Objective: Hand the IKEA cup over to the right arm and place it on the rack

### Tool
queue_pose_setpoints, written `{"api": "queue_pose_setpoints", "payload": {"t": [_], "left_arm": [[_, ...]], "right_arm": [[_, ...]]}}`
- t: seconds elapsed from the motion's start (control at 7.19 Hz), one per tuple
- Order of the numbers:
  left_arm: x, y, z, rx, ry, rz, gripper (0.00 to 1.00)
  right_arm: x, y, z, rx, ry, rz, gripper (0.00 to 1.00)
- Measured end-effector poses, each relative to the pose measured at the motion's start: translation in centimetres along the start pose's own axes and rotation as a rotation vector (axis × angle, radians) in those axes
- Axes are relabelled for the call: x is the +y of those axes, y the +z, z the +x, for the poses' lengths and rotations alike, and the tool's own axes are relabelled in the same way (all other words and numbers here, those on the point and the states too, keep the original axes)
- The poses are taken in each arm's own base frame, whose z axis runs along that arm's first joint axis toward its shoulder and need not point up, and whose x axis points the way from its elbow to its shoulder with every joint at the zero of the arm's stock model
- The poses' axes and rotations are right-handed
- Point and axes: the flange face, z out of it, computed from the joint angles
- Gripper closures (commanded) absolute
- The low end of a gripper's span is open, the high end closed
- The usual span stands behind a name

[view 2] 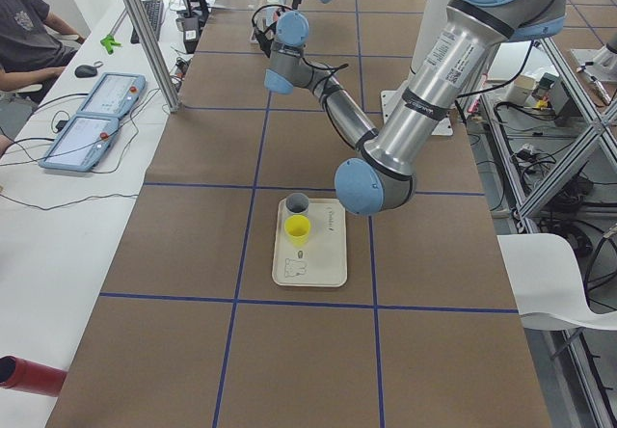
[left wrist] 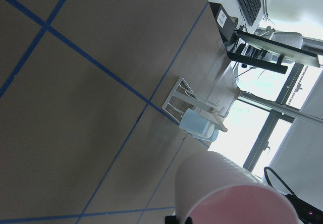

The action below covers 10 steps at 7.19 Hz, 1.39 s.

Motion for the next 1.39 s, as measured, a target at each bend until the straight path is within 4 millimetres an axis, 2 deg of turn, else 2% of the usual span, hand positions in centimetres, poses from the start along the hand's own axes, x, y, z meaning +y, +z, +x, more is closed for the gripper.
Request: {"api": "queue_pose_setpoints", "payload": {"t": [0.28, 0.56, 0.97, 1.39], "left_arm": [[0.3, -1.1, -0.8, 0.060, -0.113, -0.058, 1.00], [0.9, -2.0, -1.0, 0.150, -0.201, -0.135, 1.00], [1.5, -2.2, -1.3, 0.254, -0.340, -0.231, 1.00], [2.0, -1.4, -1.6, 0.295, -0.423, -0.261, 1.00]], "right_arm": [[-0.5, 1.1, 1.0, -0.128, 0.077, -0.008, 0.05], [-0.3, 1.9, 0.8, -0.171, 0.095, -0.030, 0.05], [0.6, 3.0, 1.8, -0.268, 0.101, -0.054, 0.04], [0.7, 2.5, 1.6, -0.385, 0.127, -0.043, 0.02]]}}
